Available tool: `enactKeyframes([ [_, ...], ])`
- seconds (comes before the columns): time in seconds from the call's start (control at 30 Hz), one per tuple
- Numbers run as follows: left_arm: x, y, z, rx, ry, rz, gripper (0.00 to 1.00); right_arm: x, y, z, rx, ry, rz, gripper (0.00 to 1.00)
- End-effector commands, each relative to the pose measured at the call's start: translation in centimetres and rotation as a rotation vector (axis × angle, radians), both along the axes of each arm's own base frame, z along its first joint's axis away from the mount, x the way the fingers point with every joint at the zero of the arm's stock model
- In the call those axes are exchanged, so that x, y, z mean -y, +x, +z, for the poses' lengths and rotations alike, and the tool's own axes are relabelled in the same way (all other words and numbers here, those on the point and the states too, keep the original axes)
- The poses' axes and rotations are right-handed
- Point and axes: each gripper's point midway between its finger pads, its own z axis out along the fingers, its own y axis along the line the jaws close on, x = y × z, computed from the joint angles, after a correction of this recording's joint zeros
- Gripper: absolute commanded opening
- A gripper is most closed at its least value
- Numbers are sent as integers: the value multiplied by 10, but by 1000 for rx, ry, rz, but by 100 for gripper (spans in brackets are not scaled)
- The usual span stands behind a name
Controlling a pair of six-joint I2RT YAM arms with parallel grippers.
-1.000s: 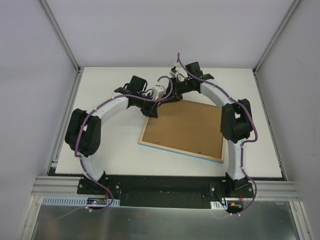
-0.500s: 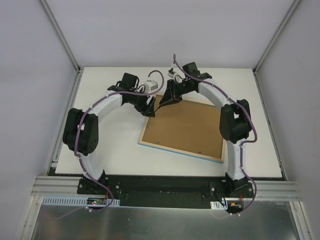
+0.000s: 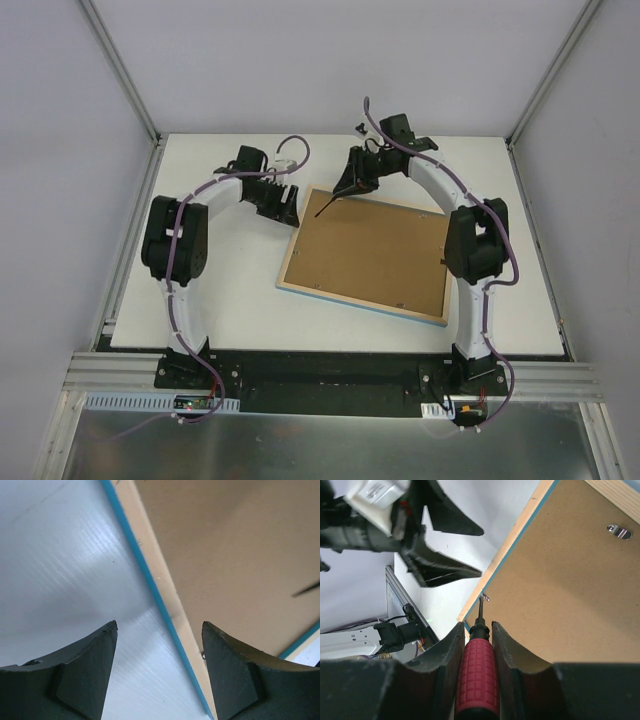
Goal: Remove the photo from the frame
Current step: Release the photo frame item from the photo frame.
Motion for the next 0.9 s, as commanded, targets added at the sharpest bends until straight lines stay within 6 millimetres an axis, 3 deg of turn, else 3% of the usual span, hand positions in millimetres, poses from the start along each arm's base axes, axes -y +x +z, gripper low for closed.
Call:
enactKeyframes([
  [0.0,2,18,-12,-49,22,77,66,0,-6,-4,-9,-11,10,1],
  [0.27,17,39,-12,-75,-37,85,61,-14,-29,-19,-34,-23,77,1],
  [0.4,16,43,-24,-86,-11,103,58,-28,-35,-23,-18,-39,111,1],
  [0.6,13,38,-43,-133,46,160,57,-42,-41,-30,-21,-51,154,1],
  [0.87,25,29,-46,-104,90,121,54,-43,-42,-36,-35,-63,157,1],
])
